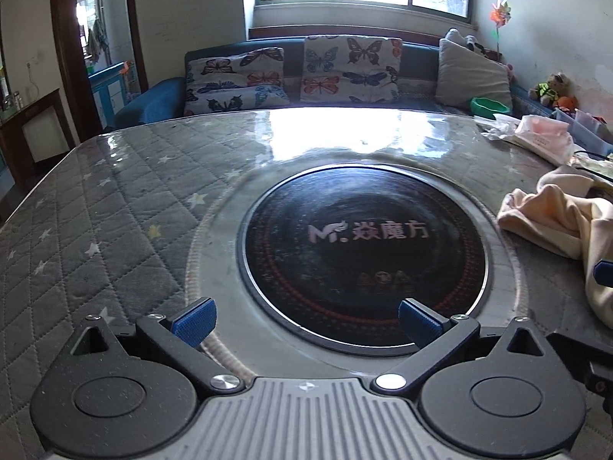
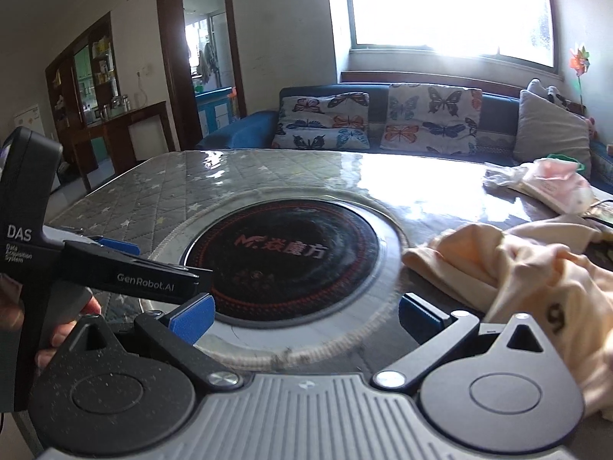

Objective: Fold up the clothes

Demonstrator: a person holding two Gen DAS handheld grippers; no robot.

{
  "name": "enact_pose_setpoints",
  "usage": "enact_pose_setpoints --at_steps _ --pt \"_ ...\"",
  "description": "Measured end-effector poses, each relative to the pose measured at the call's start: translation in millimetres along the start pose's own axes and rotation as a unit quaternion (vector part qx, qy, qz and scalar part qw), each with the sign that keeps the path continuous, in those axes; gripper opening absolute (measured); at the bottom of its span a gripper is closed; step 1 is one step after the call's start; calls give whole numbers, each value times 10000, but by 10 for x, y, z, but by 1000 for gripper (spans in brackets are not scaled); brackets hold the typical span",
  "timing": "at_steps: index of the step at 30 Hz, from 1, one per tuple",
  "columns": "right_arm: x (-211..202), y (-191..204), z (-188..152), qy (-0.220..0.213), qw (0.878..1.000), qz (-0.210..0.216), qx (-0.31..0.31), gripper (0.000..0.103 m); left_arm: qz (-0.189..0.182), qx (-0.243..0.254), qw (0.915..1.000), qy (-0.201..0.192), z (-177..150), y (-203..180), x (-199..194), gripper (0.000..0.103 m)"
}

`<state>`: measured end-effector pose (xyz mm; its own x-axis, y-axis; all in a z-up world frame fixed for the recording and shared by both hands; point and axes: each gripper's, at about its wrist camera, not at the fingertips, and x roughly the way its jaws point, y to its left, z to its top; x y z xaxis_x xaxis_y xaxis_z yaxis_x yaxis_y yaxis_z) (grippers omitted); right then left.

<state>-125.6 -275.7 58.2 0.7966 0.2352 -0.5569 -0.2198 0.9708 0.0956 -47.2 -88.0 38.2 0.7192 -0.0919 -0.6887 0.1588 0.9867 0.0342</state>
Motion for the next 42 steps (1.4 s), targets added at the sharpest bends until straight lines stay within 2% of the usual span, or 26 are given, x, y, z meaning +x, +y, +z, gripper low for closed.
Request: enact_pose_setpoints --at_steps 6,13,25,42 --pt "-212 -106 -55 -30 9997 -246 -47 103 -152 222 9996 41 3 -197 -30 103" --pt "-364 -252 -99 19 9990 -422 170 103 -320 434 9985 87 8 -387 -78 103" --pt "-493 -444 -228 86 9965 -729 392 103 -450 727 9962 175 41 -631 -96 103" --pt "-806 -725 -340 -93 9915 -1132 636 103 -560 1058 9927 126 113 -990 -240 103"
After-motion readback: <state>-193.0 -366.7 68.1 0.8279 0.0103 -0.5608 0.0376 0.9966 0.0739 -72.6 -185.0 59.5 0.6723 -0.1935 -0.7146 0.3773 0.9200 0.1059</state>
